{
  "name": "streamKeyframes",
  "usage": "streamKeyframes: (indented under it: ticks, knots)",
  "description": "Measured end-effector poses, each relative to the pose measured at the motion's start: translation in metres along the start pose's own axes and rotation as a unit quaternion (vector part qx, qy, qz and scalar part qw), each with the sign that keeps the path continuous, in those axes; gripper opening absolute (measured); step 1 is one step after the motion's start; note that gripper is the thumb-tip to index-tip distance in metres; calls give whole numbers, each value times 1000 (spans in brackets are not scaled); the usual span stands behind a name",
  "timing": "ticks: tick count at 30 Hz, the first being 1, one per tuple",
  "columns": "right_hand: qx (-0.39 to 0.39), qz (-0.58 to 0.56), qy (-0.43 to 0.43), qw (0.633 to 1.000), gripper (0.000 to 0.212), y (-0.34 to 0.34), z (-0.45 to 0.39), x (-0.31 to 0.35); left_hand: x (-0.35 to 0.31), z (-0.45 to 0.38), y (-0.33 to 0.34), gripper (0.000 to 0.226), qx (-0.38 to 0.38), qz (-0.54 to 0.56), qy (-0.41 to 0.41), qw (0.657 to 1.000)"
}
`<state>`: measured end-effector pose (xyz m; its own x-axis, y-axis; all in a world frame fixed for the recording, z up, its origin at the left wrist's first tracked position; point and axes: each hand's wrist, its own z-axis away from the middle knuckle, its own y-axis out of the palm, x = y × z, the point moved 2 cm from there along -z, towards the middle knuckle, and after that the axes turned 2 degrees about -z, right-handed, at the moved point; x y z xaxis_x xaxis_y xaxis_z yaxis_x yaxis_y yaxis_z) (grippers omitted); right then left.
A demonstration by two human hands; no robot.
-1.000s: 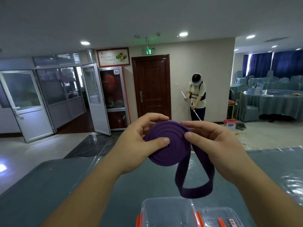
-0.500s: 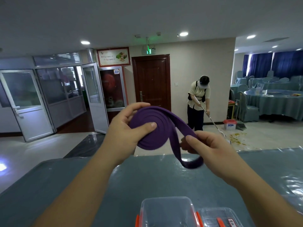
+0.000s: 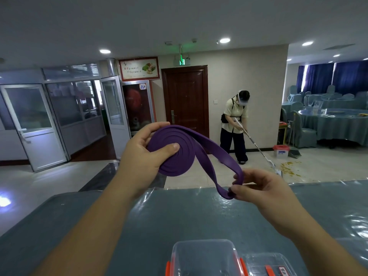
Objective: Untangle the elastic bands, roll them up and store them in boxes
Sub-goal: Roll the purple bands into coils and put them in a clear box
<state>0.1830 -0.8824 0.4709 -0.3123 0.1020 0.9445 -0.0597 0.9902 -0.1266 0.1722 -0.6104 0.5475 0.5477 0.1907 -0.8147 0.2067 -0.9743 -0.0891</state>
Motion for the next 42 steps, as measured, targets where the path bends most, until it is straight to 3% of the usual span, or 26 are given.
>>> streamKeyframes:
  ticks: [7,13,17,22,27,34,37,40,42]
  knots:
    - [-135,-16,28,990,10,-5,-7,-11,-2,2,5,51,19,-11,6,1000]
    - [-91,53,31,994,19,-3,-5,-10,-2,4,8,52,35,-24,10,999]
    - [-51,80,-22,995,34,-2,-4,2,-3,5,9,52,64,-41,15,997]
    - [-21,70,-148,986,30,8,0,48,-7,14,21,54,157,-93,36,983]
    - [72,70,-163,982,29,23,-3,74,-12,22,32,54,226,-122,57,965]
    - [46,81,-167,982,25,19,-1,72,-8,26,34,54,241,-106,26,964]
    - [22,29,-186,982,19,20,0,70,-5,26,35,54,216,-50,12,975]
    - [30,-56,-171,983,35,21,2,63,-2,25,36,53,161,16,-12,987]
    - [37,-93,-156,983,37,20,2,59,-2,23,37,53,167,29,-35,985]
